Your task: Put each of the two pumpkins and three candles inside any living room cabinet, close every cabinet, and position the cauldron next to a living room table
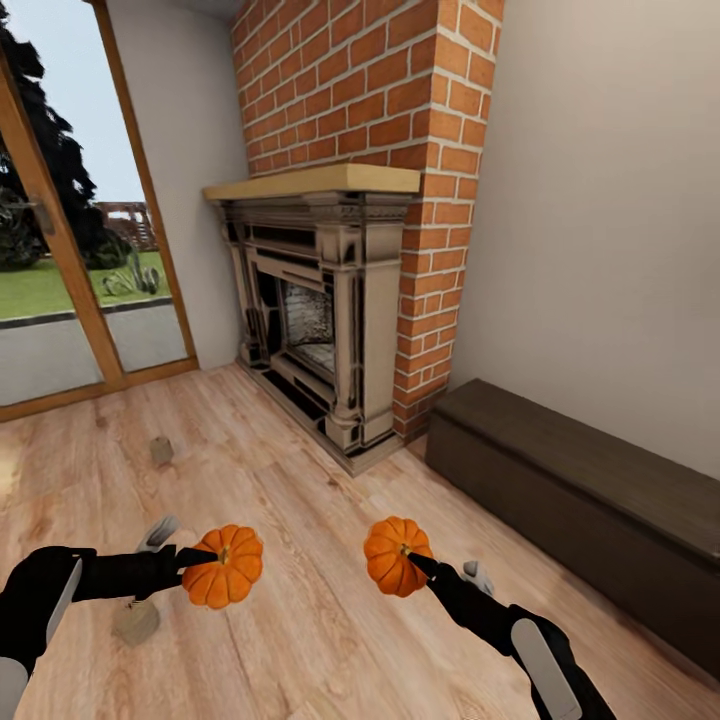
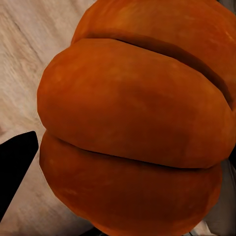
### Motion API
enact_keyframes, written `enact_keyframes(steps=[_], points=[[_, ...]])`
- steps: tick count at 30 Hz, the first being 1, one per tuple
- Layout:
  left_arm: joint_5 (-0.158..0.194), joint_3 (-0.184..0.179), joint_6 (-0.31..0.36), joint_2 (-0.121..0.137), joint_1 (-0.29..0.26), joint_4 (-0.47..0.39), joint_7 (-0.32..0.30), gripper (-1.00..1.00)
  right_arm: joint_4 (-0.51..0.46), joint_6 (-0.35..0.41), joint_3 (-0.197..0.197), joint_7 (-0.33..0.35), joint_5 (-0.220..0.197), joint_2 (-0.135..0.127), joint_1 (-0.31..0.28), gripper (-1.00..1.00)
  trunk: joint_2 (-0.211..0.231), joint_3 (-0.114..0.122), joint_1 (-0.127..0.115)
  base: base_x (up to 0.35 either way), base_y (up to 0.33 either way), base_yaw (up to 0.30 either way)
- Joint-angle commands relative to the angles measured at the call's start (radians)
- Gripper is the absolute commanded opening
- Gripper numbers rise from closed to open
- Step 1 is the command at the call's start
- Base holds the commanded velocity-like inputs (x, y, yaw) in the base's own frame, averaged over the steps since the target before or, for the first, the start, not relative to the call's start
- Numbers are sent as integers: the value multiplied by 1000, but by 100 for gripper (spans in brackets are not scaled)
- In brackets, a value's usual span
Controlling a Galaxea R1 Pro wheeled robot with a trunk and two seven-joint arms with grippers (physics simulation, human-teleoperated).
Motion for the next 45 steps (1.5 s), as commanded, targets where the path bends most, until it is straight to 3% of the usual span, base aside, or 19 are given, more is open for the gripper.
enact_keyframes(steps=[1,45], points=[[2,1,0,0,0,0,0,-100,1,0,-1,0,-2,0,0,-100,0,1,0,-7,4,-256],[-3,-10,2,-2,0,0,10,-100,37,-33,-2,2,2,5,0,-100,301,168,-165,0,0,-256]])
